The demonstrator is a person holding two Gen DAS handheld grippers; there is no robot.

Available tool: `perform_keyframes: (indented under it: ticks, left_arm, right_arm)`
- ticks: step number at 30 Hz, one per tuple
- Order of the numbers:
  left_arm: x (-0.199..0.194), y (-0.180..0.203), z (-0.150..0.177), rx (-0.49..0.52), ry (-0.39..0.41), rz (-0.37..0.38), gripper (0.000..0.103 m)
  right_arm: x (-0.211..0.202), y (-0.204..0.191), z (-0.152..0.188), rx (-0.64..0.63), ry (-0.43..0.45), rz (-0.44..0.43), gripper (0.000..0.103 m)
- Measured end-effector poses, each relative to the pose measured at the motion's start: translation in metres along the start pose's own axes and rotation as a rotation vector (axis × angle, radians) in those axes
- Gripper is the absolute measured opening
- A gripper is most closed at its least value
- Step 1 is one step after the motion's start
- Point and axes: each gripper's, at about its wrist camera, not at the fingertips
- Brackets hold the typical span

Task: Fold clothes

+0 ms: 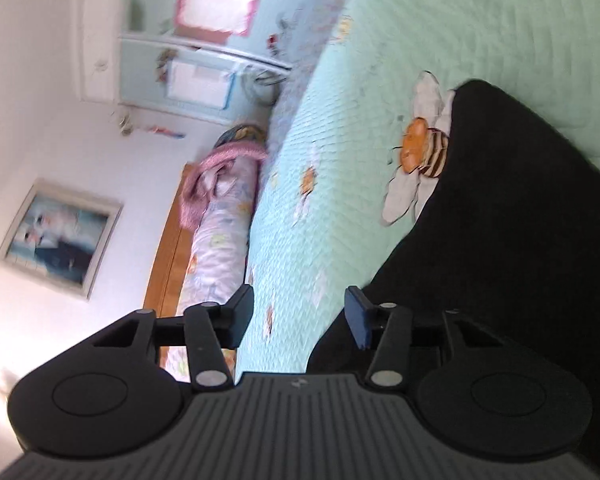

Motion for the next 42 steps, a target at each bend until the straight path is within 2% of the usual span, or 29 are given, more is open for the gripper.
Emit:
perform_keyframes:
  ticks: [1, 2, 4, 6, 8, 10, 12, 14, 15, 19, 22, 24, 26, 27, 29, 31, 32, 33, 34, 36, 38, 41, 42]
  left_arm:
    - [0.007, -0.006, 0.001, -0.026, -0.035, -0.037, 0.07]
    - [0.009, -0.01, 0.002, -0.036, -0.047, -0.043, 0.07]
    - [0.011, -0.017, 0.006, -0.048, -0.055, -0.037, 0.07]
    - [0.011, -0.017, 0.006, -0.042, -0.058, -0.04, 0.07]
    - [0.012, -0.016, 0.005, -0.035, -0.06, -0.044, 0.07]
    - [0.014, -0.013, 0.005, -0.028, -0.059, -0.05, 0.071]
    - [0.015, -0.012, 0.005, -0.02, -0.059, -0.055, 0.071]
    - [0.012, -0.012, 0.002, -0.024, -0.058, -0.059, 0.071]
    - [0.01, -0.012, 0.001, -0.029, -0.051, -0.063, 0.071]
    - [-0.01, -0.007, 0.003, -0.026, 0.034, -0.124, 0.071]
    - [-0.021, 0.009, 0.003, 0.025, 0.071, -0.071, 0.071]
    - [-0.023, 0.022, 0.007, 0.084, 0.066, -0.02, 0.071]
    - [-0.016, 0.027, 0.012, 0.106, 0.02, 0.003, 0.071]
    - [-0.01, 0.028, 0.015, 0.106, -0.011, 0.0, 0.071]
    - [0.004, 0.022, 0.021, 0.098, -0.053, -0.033, 0.071]
    - [0.009, 0.016, 0.024, 0.106, -0.055, -0.057, 0.071]
    - [0.009, 0.015, 0.022, 0.095, -0.06, -0.075, 0.071]
    - [0.009, 0.015, 0.021, 0.085, -0.064, -0.093, 0.073]
    - [0.009, 0.014, 0.02, 0.074, -0.068, -0.11, 0.074]
    - [0.004, 0.012, 0.016, 0.037, -0.073, -0.107, 0.074]
    - [-0.004, 0.015, 0.016, 0.031, -0.072, -0.126, 0.074]
    - [-0.014, 0.025, 0.021, 0.066, -0.061, -0.126, 0.074]
    - [-0.016, 0.028, 0.021, 0.079, -0.063, -0.131, 0.074]
  right_arm:
    - [0.006, 0.006, -0.008, -0.006, 0.006, 0.084, 0.06]
    - [0.011, 0.013, -0.015, -0.005, 0.011, 0.157, 0.049]
    - [0.01, 0.032, -0.025, 0.051, 0.023, 0.224, 0.018]
    - [-0.003, 0.031, -0.028, 0.05, 0.06, 0.218, 0.026]
    - [-0.023, 0.023, -0.022, 0.005, 0.121, 0.216, 0.051]
    - [-0.032, 0.026, -0.027, 0.02, 0.153, 0.163, 0.057]
    - [-0.029, 0.035, -0.038, 0.039, 0.159, 0.184, 0.056]
    - [-0.027, 0.042, -0.048, 0.056, 0.172, 0.226, 0.043]
    - [-0.027, 0.044, -0.051, 0.062, 0.184, 0.243, 0.042]
    - [-0.044, 0.029, -0.039, 0.025, 0.289, 0.22, 0.049]
    - [-0.057, 0.02, -0.016, -0.026, 0.259, 0.162, 0.05]
    - [-0.061, 0.017, -0.002, -0.034, 0.226, 0.141, 0.05]
    - [-0.068, 0.017, 0.015, -0.028, 0.21, 0.141, 0.052]
    - [-0.075, 0.019, 0.026, -0.03, 0.203, 0.138, 0.054]
    - [-0.084, 0.029, 0.039, -0.015, 0.196, 0.161, 0.064]
    - [-0.089, 0.043, 0.047, 0.015, 0.194, 0.206, 0.065]
    - [-0.091, 0.052, 0.046, 0.033, 0.194, 0.243, 0.05]
    - [-0.093, 0.051, 0.046, 0.038, 0.205, 0.25, 0.042]
    - [-0.095, 0.049, 0.046, 0.043, 0.216, 0.257, 0.04]
    - [-0.1, 0.047, 0.046, 0.053, 0.238, 0.271, 0.048]
    - [-0.102, 0.033, 0.049, 0.009, 0.245, 0.3, 0.065]
    - [-0.098, 0.005, 0.057, -0.1, 0.222, 0.334, 0.067]
    - [-0.095, -0.003, 0.06, -0.133, 0.208, 0.36, 0.072]
Point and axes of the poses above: each gripper's, at about its wrist camera, not at the fingertips, and x roughly the way its jaws point, y to its right, z to its underside, and after that the axes turned 11 degrees about -y, right-handed
